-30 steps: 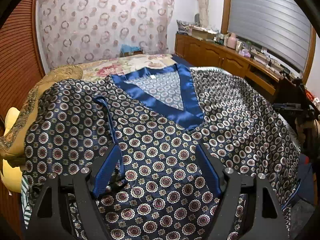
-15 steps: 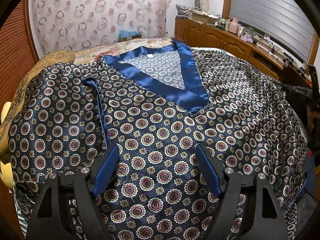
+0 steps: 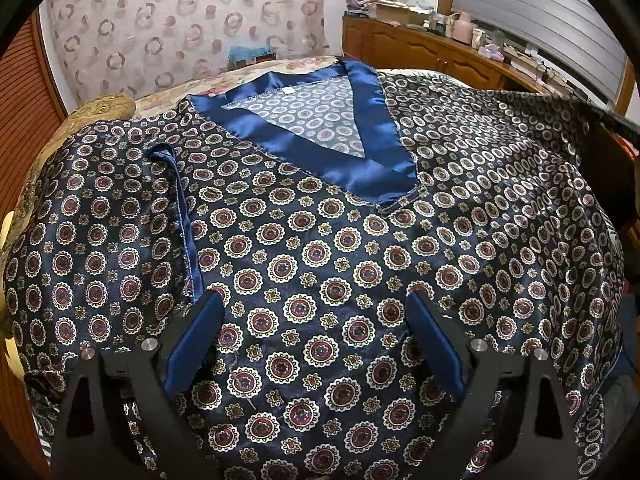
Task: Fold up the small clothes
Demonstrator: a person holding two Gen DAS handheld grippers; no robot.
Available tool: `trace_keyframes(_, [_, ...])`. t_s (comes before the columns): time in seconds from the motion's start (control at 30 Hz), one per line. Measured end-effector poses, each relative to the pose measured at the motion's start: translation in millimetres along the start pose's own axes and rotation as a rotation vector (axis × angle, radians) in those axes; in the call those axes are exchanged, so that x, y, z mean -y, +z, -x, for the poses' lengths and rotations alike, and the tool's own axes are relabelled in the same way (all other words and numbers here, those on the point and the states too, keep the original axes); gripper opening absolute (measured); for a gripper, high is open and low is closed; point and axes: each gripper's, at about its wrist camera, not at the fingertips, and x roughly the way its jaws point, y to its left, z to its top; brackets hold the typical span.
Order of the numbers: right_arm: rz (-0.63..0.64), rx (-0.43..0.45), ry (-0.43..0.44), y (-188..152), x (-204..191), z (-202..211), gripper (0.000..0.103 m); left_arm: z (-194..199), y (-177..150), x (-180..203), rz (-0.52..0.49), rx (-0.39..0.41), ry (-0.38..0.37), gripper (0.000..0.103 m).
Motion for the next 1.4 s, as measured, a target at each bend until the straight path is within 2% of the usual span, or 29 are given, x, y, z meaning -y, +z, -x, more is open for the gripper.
trace_keyframes(0.13, [0.061,0.029,0.097,12.3,-43.0,-3.7,0.007,-0.6,0.7,-0.3,0.000,0.000,0.000,0.094])
trace_keyframes(0.27, [0.117,-0.006,0.173,7.9,-78.9,-23.4,0.007,-0.2,0.2,-0.6,0.000,-0.001,-0.001,0.094])
trace_keyframes(0.47, [0.111,-0.081,0.216,0.1,-84.7,-64.5,0.007,-0.7,0.6,-0.4,0.000,-0.001,-0.002,0.094])
trace_keyframes(0.5, [0.109,-0.087,0.219,-0.1,-84.9,-67.5,0.012,-0.7,0.3,-1.0,0.001,-0.001,-0.003,0.094])
trace_keyframes(0.57, [0.112,-0.100,0.215,-0.7,-86.0,-71.8,0.014,-0.7,0.6,-0.5,0.000,-0.001,-0.002,0.094])
trace_keyframes(0.67, [0.119,-0.116,0.211,-1.2,-92.1,-80.4,0.026,-0.8,0.5,-0.8,-0.001,-0.001,-0.001,0.094])
trace_keyframes(0.77, [0.102,-0.101,0.203,3.3,-85.2,-76.0,0.040,-0.9,0.6,-0.4,-0.001,-0.001,-0.001,0.094])
trace_keyframes(0.9, [0.052,-0.050,0.182,11.6,-63.3,-65.2,0.053,-1.2,0.9,-0.2,0.000,-0.001,-0.001,0.094])
trace_keyframes(1.0, [0.018,-0.046,0.140,10.3,-43.4,-69.8,0.053,-1.0,1.2,0.1,-0.002,0.000,0.001,0.094])
trace_keyframes(1.1, [-0.019,-0.077,0.113,8.4,-26.9,-88.3,0.053,2.3,0.6,-0.2,-0.003,0.014,0.009,0.094])
trace_keyframes(1.2, [-0.052,-0.129,0.098,2.8,-13.3,-115.2,0.053,13.4,-0.4,-0.8,0.000,0.065,0.016,0.094])
trace_keyframes(1.4, [-0.115,-0.206,0.123,9.2,2.8,-158.5,0.053,40.9,0.5,-10.1,0.042,0.171,0.027,0.094])
